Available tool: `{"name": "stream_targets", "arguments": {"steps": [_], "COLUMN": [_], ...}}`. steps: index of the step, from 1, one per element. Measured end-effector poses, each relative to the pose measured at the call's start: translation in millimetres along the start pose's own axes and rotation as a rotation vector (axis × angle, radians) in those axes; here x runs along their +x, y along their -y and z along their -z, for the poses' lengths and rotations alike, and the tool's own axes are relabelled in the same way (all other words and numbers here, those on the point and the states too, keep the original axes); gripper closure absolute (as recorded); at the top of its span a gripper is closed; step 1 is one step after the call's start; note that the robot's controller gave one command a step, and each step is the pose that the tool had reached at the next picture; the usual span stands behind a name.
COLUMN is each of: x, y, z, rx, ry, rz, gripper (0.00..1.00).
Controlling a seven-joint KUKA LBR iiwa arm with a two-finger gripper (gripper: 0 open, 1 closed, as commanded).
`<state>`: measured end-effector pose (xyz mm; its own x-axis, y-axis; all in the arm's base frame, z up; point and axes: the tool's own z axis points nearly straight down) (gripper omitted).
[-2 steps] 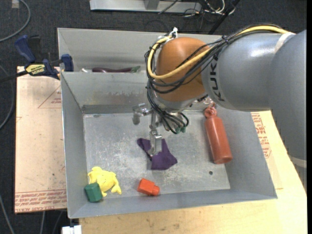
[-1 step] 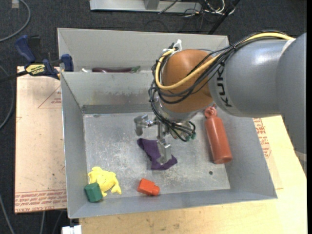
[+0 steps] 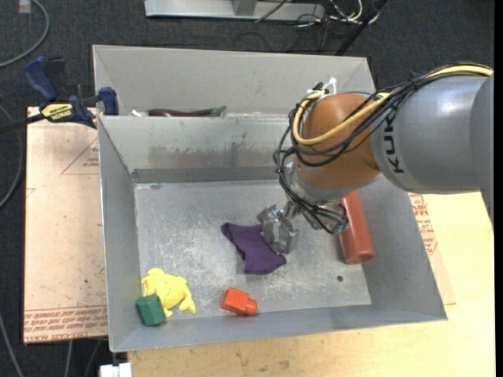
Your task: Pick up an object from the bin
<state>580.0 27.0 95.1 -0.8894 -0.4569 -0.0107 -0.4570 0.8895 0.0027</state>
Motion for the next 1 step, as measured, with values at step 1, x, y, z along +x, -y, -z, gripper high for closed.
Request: {"name": "stream_targets", "arguments": {"steps": [1], "x": [-0.1], "y": [-0.1], "z": [0.0], "rx": [0.000], "ry": [0.001], "rz": [0.000], "gripper": [0.00]}}
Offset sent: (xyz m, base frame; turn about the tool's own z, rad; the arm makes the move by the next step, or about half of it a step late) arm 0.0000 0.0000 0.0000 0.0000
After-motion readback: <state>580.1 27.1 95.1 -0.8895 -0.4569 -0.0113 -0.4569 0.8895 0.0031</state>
